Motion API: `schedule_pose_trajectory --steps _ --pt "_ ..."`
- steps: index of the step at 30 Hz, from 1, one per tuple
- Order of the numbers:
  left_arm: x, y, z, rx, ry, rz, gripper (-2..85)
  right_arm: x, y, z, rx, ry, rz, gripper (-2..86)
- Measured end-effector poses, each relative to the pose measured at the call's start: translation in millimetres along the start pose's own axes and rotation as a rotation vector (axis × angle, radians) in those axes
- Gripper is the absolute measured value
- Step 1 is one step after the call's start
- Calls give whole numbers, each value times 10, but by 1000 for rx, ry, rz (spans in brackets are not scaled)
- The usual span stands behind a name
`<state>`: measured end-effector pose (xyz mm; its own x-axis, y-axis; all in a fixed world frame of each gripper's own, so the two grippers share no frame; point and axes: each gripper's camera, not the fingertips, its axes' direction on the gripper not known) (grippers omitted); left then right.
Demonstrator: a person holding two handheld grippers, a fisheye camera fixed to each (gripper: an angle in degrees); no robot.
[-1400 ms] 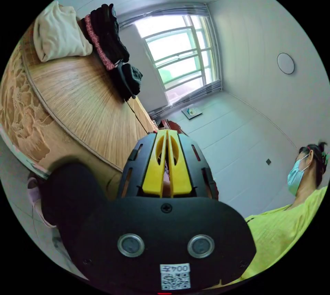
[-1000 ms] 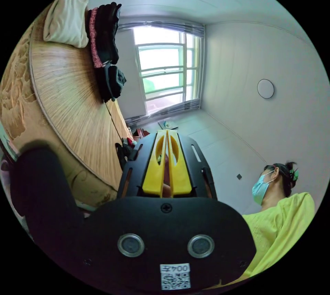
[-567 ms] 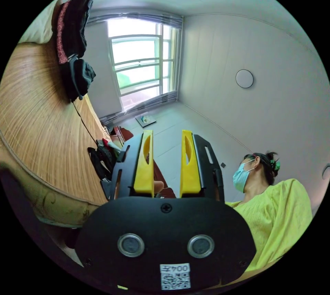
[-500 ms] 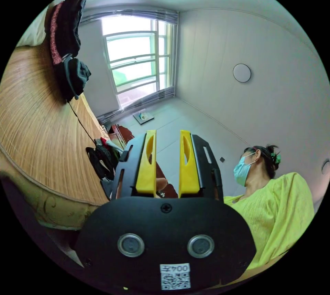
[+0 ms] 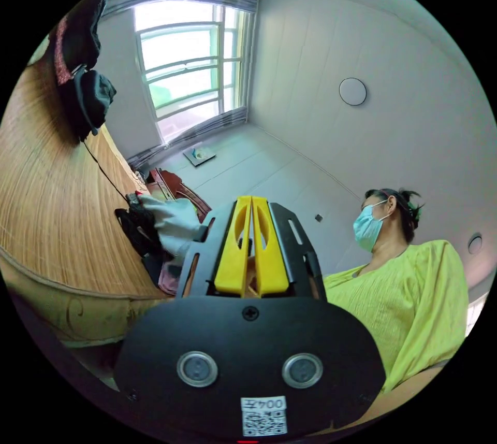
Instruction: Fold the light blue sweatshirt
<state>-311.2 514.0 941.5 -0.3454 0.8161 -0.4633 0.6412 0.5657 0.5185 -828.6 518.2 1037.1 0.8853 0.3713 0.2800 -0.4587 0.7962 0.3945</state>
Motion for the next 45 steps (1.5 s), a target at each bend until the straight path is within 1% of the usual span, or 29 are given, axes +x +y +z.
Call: schedule_pose_trajectory --steps 2,3,5,7,8,9,10,12,13,15,18,22,25,27,29,31,32,33,34,35,36,37,38,39,40,41,43,45 --pt "-80 24 12 -21 58 -35 4 -178 232 524 -101 -20 91 39" --pt "-87 29 10 -25 61 -39 4 -290 385 761 -154 26 155 53" --pt "-66 59 -49 -22 32 -31 6 -425 613 913 -185 73 185 63" --pt "-68 91 -133 -6 7 -28 10 -462 790 819 -150 111 205 72" --pt "-81 122 -191 4 -12 -27 16 -410 858 699 -138 175 215 80" --pt "-91 140 -215 6 -26 -29 19 -281 913 531 -118 250 261 90" --pt "-120 179 -245 0 -66 -36 26 -192 942 429 -101 284 297 102" --pt "-171 251 -240 -32 -128 -48 40 221 1089 -8 -31 412 462 136" --pt "-219 309 -206 -55 -157 -64 50 323 1133 -105 -22 455 499 142" --pt "-296 404 -121 -89 -194 -86 62 663 1262 -407 -23 604 587 158" --pt "-476 557 58 -130 -263 -146 71 973 1265 -602 -23 659 650 163" --pt "-687 706 317 -177 -316 -204 73 1110 1021 -595 -63 734 667 145" --pt "-722 752 376 -182 -356 -207 66 794 866 -673 38 824 600 122" --pt "-743 772 340 -182 -391 -208 54 609 904 -681 89 872 532 83" --pt "-803 784 257 -184 -413 -234 28 612 972 -800 146 920 575 54" --pt "-839 765 210 -195 -420 -251 15 586 993 -1036 222 889 622 49" --pt "-833 748 190 -201 -424 -239 9 469 965 -1170 288 918 569 50" --pt "-829 743 180 -202 -430 -233 7 362 900 -1228 304 978 471 70" --pt "-834 745 163 -202 -443 -225 5 346 860 -1231 290 1007 427 91" --pt "-863 763 150 -200 -448 -227 3 421 778 -1206 226 1014 363 131" --pt "-888 775 145 -199 -446 -232 3 641 711 -1168 135 970 371 170" --pt "-947 804 141 -197 -435 -247 2 790 687 -1141 80 938 399 166" --pt "-1000 833 141 -192 -422 -259 1 1111 680 -1077 -9 894 476 159" --pt "-1021 847 143 -189 -417 -263 1 1404 694 -1008 -70 872 555 67" --pt "-1051 872 150 -182 -409 -268 1 1534 690 -973 -102 846 604 21" --pt "-1064 889 158 -179 -404 -270 1 1663 607 -920 -134 774 665 12" --pt "-1052 899 162 -181 -400 -261 0 1406 306 -867 13 702 570 4" --pt "-1029 897 142 -190 -420 -244 1 874 -264 -536 60 528 399 2"
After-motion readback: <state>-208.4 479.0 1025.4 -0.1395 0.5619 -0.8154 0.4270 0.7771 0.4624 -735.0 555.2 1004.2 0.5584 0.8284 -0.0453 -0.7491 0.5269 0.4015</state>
